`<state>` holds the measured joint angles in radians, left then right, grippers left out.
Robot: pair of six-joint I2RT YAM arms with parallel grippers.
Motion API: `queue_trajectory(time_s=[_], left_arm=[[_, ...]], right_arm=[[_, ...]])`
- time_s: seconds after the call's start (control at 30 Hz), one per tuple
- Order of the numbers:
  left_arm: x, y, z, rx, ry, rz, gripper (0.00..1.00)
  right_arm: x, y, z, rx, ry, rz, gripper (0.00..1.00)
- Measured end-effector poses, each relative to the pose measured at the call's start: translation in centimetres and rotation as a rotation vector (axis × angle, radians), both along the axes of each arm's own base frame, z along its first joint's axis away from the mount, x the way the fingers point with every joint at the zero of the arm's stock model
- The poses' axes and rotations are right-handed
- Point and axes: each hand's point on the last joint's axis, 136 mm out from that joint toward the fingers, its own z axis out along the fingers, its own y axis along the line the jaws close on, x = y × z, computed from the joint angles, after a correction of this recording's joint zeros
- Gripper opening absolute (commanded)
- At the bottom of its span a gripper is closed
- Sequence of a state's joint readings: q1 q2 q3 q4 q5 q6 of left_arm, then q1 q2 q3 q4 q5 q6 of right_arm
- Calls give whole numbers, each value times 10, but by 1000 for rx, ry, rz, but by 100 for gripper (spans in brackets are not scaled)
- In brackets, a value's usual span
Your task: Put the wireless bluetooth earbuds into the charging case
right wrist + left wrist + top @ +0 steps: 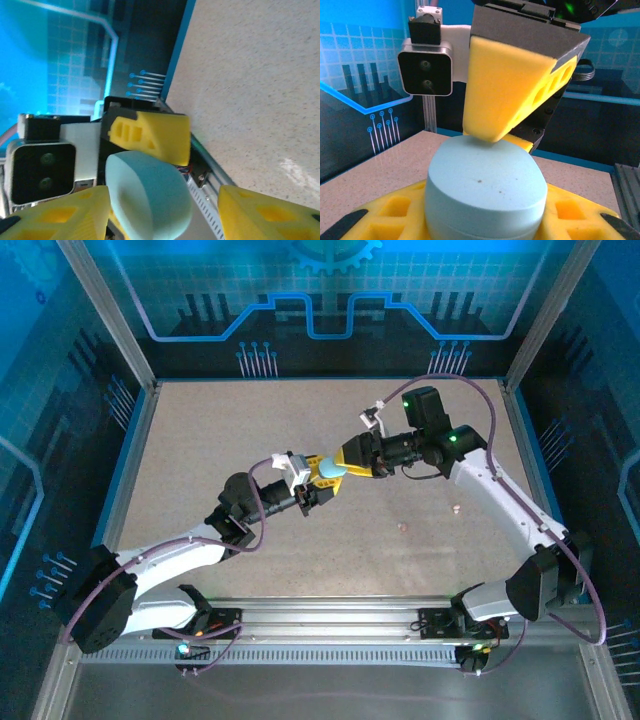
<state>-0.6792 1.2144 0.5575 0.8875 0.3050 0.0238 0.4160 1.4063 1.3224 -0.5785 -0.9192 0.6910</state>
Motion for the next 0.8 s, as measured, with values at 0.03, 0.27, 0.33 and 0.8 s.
queue_trajectory(time_s=[0.03, 0.27, 0.33, 0.8], left_arm=[[-1, -1, 1, -1, -2, -5, 37], [-3, -4, 13, -26, -4, -33, 37], [-4, -4, 13, -26, -4, -37, 37], [1, -3, 6, -5, 20, -15, 56]], right_arm=[[-1, 1, 2, 13, 2, 8, 56], [-6, 7, 14, 84, -5, 60, 46], [-6, 7, 14, 91, -1, 68, 41], [-1, 8, 9, 88, -1, 49, 16]])
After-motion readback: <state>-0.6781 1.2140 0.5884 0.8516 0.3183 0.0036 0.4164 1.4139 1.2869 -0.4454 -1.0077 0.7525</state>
